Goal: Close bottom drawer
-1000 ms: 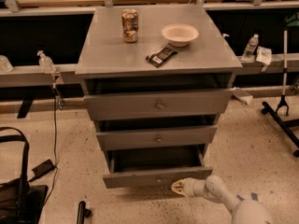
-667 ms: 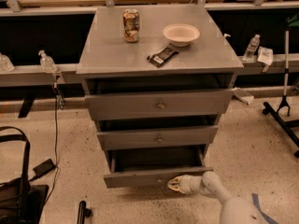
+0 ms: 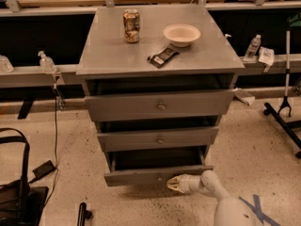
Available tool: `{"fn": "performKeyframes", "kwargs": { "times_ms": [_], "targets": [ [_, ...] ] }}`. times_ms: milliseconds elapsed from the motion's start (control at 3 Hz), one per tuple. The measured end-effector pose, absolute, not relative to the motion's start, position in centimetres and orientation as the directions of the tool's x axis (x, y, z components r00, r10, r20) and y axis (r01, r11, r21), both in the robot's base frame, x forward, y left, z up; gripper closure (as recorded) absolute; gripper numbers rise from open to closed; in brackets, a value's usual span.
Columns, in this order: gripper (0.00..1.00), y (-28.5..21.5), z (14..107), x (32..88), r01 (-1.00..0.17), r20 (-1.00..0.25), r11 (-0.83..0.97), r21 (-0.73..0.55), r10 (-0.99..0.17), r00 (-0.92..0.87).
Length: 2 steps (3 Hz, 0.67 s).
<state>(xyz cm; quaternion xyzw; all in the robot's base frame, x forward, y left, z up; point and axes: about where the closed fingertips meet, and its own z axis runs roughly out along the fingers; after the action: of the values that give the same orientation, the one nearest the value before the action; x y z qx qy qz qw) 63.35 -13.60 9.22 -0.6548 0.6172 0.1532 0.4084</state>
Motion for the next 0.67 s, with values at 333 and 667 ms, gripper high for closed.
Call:
{"fn": "performKeyframes", "kwargs": {
  "times_ms": [333, 667],
  "targets": [
    [1.00, -14.62, 10.50, 65.41, -0.916, -0.705, 0.121, -0.382, -0.679, 0.205],
    [1.00, -15.12, 10.94, 65.28, -0.913, -0.708, 0.126, -0.389, -0.675, 0.208]
  ]
}}
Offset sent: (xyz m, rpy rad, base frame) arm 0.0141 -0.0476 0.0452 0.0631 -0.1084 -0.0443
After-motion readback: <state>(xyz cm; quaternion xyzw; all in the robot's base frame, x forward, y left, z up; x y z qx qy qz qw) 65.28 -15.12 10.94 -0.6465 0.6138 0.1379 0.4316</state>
